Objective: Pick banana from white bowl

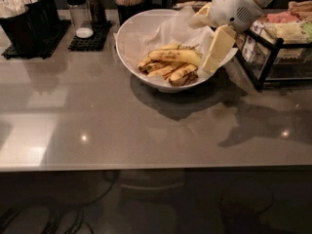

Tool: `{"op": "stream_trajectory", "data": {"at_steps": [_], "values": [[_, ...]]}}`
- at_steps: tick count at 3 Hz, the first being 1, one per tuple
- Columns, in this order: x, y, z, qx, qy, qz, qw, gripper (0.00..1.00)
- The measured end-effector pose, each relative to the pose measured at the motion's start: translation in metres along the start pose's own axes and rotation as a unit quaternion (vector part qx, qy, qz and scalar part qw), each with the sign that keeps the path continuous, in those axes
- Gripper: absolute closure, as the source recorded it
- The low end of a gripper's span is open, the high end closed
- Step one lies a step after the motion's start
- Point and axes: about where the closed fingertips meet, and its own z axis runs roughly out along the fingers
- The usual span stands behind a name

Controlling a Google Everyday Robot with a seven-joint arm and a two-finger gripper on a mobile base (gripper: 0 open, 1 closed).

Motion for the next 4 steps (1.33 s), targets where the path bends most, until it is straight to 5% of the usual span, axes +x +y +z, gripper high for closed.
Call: {"op": "stream_trajectory", "data": {"at_steps": [1, 2, 3, 4], "values": [[0.007, -0.004, -0.001, 0.013, -0.019, 0.012, 0.9997, 0.00], [-0.003, -0.021, 0.015, 0.002, -0.035, 0.005, 0.9994, 0.00], [-0.029, -0.054, 0.071, -0.048, -0.027, -0.019, 0.9983, 0.00], [-0.031, -0.057, 0.072, -0.040, -0.036, -0.019, 0.9984, 0.00]]}}
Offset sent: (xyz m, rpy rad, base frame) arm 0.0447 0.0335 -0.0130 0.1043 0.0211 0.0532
